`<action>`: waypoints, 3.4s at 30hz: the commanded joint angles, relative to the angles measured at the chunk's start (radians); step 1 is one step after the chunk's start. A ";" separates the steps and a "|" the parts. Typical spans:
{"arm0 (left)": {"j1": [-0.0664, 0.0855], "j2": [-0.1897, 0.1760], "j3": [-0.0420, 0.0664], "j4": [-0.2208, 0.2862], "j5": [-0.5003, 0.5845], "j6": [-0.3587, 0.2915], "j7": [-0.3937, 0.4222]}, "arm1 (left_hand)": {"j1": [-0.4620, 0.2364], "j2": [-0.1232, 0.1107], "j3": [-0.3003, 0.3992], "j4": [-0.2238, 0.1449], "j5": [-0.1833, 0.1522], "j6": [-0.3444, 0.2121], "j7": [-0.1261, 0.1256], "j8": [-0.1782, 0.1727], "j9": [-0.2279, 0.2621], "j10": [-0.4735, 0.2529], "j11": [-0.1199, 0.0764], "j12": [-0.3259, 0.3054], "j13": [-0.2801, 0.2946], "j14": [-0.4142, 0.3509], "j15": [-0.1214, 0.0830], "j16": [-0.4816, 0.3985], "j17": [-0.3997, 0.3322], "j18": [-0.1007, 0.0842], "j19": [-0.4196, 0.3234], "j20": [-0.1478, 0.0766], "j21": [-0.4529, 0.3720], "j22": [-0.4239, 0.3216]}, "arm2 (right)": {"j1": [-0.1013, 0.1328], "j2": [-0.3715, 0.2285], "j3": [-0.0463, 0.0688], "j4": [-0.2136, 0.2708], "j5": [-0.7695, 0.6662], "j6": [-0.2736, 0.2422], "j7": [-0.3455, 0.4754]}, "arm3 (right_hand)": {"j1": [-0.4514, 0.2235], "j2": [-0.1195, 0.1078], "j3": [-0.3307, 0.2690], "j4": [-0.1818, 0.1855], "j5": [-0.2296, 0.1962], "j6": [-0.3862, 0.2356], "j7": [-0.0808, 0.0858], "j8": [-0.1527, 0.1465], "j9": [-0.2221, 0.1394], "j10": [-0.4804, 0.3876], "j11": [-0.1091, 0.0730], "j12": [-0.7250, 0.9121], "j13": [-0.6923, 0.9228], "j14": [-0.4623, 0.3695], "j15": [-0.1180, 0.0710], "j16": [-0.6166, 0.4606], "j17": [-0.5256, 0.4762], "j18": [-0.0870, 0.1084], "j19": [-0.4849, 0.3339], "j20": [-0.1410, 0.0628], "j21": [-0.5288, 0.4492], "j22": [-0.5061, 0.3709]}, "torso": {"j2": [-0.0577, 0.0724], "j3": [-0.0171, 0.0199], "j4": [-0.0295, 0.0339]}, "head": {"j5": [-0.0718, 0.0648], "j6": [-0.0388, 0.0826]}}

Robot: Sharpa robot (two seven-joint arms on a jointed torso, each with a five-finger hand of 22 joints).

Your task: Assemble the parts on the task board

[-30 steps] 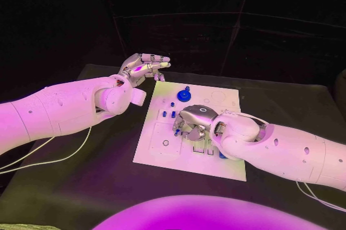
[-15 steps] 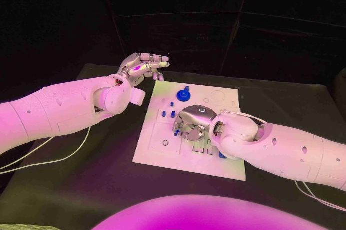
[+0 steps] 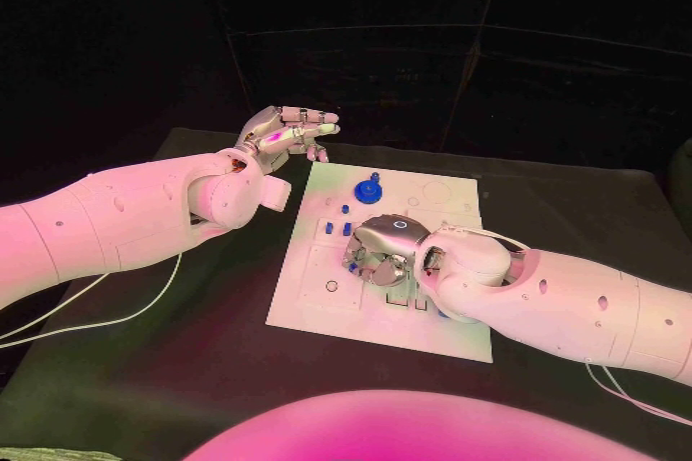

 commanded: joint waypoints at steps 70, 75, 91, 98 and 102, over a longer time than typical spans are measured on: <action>0.001 0.000 0.000 -0.015 0.004 0.024 0.002 | 0.001 -0.006 0.002 -0.002 0.003 -0.006 0.003 0.009 0.000 -0.013 0.002 0.013 0.000 -0.006 0.002 0.002 -0.006 0.006 -0.002 0.004 -0.003 -0.003 | 0.099 -0.238 0.005 0.057 0.068 0.088 -0.075 | -0.002 0.065 -0.276 -0.006 0.019 -0.100 -0.002 0.004 0.000 -0.042 0.000 0.030 -0.003 0.020 -0.003 -0.034 -0.105 0.005 -0.015 0.005 -0.063 -0.101 | -0.001 -0.0020 -0.0119 | -0.065 0.037; 0.001 0.000 0.000 -0.017 0.004 0.024 0.002 | 0.001 -0.006 0.002 -0.002 0.003 -0.006 0.003 0.009 0.000 -0.013 0.002 0.013 0.000 -0.006 0.002 0.002 -0.006 0.006 -0.002 0.004 -0.003 -0.003 | 0.098 -0.234 0.004 0.052 0.067 0.071 -0.075 | 0.013 0.082 -0.221 -0.011 -0.018 -0.051 -0.005 0.017 0.004 0.010 -0.007 0.024 -0.001 0.023 -0.010 -0.023 -0.096 0.001 -0.003 -0.001 -0.047 -0.076 | -0.002 -0.0023 -0.0133 | -0.064 0.035; 0.001 -0.002 0.000 -0.019 0.004 0.025 -0.001 | 0.001 -0.006 0.002 -0.002 0.003 -0.006 0.003 0.009 0.000 -0.013 0.002 0.013 0.000 -0.006 0.002 0.002 -0.006 0.006 -0.002 0.004 -0.003 -0.003 | 0.098 -0.270 0.005 0.099 0.168 -0.149 -0.010 | 0.013 0.096 -0.091 -0.033 -0.077 0.001 -0.009 0.021 0.003 0.068 -0.016 -0.014 0.002 0.018 -0.016 -0.030 -0.130 -0.007 0.012 -0.011 -0.021 -0.035 | -0.003 -0.0037 -0.0129 | -0.067 0.033; 0.001 -0.002 0.000 -0.020 0.003 0.025 -0.003 | 0.001 -0.006 0.002 -0.002 0.003 -0.006 0.003 0.009 0.000 -0.013 0.002 0.013 0.000 -0.006 0.002 0.002 -0.006 0.006 -0.002 0.004 -0.003 -0.003 | 0.100 -0.308 0.022 0.167 0.278 -0.152 0.054 | 0.004 0.082 -0.078 -0.039 -0.062 -0.002 -0.005 0.014 0.001 0.067 -0.013 -0.025 0.003 0.017 -0.014 -0.032 -0.138 -0.007 0.011 -0.008 -0.020 -0.034 | -0.003 -0.0039 -0.0136 | -0.064 0.035; 0.001 -0.002 0.000 -0.021 0.003 0.025 -0.004 | 0.001 -0.006 0.002 -0.002 0.003 -0.006 0.003 0.009 0.000 -0.013 0.002 0.013 0.000 -0.006 0.002 0.002 -0.006 0.006 -0.002 0.004 -0.003 -0.003 | 0.100 -0.298 0.028 0.197 0.316 -0.145 0.069 | 0.000 0.076 -0.076 -0.041 -0.056 -0.002 -0.005 0.012 0.001 0.068 -0.012 -0.028 0.003 0.016 -0.013 -0.034 -0.142 -0.007 0.011 -0.008 -0.019 -0.033 | -0.002 -0.0030 -0.0124 | -0.061 0.035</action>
